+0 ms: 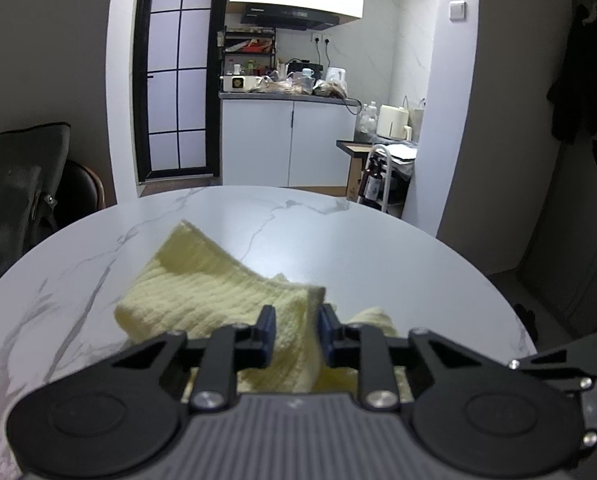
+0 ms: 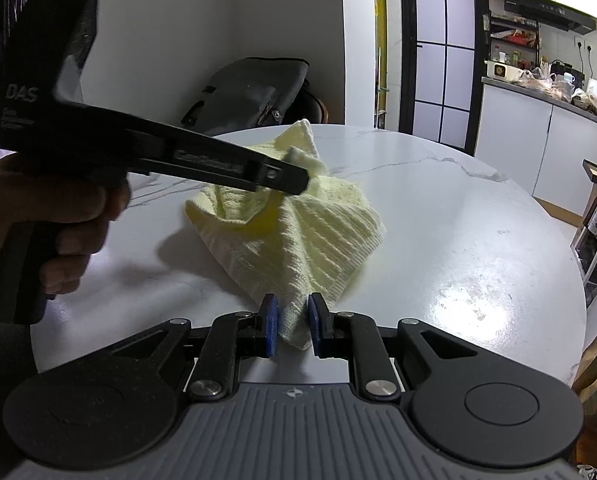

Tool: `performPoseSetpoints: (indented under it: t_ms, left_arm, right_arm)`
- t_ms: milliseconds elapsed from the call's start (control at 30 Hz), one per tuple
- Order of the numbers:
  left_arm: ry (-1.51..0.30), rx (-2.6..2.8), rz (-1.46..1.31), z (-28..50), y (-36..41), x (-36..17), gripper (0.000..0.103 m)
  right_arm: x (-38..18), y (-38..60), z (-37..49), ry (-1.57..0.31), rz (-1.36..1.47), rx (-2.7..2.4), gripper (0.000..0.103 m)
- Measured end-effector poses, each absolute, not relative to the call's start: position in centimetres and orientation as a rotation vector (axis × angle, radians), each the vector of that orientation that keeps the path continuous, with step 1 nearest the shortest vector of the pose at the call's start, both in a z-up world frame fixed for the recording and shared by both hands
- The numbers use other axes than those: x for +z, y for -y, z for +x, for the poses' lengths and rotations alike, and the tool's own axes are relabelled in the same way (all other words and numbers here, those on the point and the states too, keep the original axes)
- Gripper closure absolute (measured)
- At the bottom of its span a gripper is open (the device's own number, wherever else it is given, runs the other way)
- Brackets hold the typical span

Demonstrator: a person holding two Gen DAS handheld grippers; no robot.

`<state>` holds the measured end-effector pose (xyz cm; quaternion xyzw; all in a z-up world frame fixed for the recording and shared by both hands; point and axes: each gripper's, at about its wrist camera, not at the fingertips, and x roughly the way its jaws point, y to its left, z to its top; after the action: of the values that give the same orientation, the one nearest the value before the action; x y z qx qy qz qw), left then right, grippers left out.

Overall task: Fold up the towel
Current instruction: 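Close the left gripper on another towel edge near the right gripper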

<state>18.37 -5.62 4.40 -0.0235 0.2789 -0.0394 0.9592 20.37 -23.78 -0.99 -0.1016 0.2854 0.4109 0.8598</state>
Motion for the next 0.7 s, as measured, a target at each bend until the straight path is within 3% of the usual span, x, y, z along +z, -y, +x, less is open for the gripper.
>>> performPoseSetpoints:
  t_ms: [200, 300, 467, 700]
  left_arm:
    - [-0.547, -0.079, -0.070, 17.4, 4.5, 5.1, 0.083]
    - [-0.538, -0.073, -0.077, 17.5, 4.5, 5.5, 0.088]
    - [-0.530, -0.073, -0.098, 17.2, 3.9, 5.7, 0.093]
    - [-0.549, -0.086, -0.124, 17.9, 4.0, 5.1, 0.089]
  right_arm:
    - [-0.5, 23.5, 20.4, -0.599, -0.208, 0.852, 0.081]
    - [-0.2, 23.3, 20.4, -0.583, -0.202, 0.844, 0.073]
    - [-0.6, 23.0, 20.9, -0.595, -0.212, 0.837, 0.071]
    - [-0.9, 23.1, 20.7, -0.601, -0.216, 0.831, 0.070]
